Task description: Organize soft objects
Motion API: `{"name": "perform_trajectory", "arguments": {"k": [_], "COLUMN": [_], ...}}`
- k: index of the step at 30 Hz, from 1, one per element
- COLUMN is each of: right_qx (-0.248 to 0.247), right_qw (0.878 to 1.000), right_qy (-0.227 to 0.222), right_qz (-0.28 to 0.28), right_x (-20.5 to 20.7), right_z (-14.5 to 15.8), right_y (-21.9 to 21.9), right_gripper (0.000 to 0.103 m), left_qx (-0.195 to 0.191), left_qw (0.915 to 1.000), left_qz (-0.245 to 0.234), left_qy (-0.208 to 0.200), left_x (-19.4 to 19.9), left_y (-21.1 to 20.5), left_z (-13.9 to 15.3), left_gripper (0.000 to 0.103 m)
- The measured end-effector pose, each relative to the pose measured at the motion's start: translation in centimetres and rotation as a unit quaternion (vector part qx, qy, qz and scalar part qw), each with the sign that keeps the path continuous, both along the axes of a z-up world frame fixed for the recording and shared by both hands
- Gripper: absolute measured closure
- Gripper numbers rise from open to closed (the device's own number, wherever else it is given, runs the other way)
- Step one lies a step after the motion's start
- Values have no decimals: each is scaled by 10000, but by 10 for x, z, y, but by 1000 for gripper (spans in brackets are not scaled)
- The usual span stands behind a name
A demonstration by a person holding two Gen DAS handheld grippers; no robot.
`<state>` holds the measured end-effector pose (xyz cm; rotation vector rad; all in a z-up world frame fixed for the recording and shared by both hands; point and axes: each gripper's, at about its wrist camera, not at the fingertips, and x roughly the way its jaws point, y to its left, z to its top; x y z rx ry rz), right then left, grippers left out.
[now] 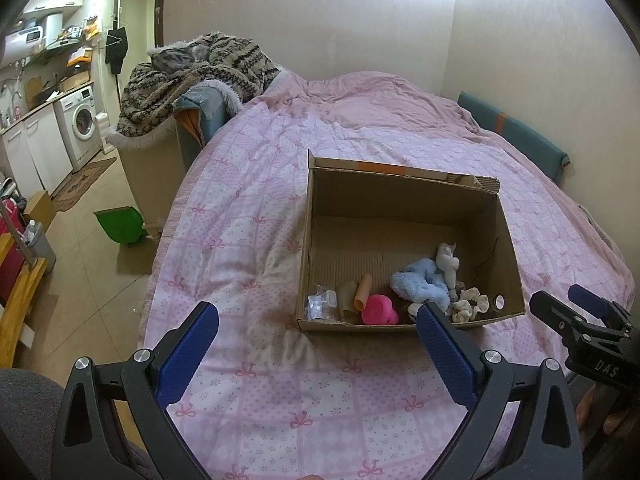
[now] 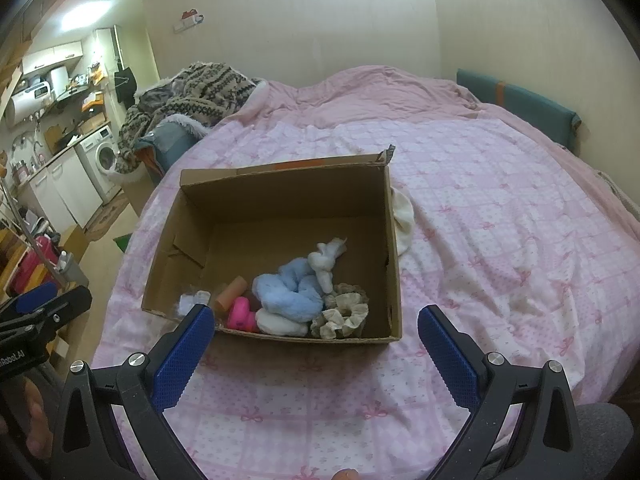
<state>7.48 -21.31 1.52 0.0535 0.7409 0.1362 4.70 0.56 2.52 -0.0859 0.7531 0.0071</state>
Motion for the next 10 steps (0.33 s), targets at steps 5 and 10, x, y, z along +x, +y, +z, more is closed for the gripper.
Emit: {"name": "perform_trajectory", "arguments": {"k": [5,10], "right_qx": [7,15], "right_qw": [10000,10000], "right_qy": [7,4], "right_qz": [7,9], "right_x": [0,0], "right_z": [0,0], "right_y": [0,0], "right_gripper": [0,0], "left_qx": [-41,-64], "left_qw": [10000,10000], "left_qz": [5,-9], "left_qy": [48,73], "left_x": [1,2], "left_y": [1,0], "left_z": [-1,-1], "left_gripper": [4,4]}}
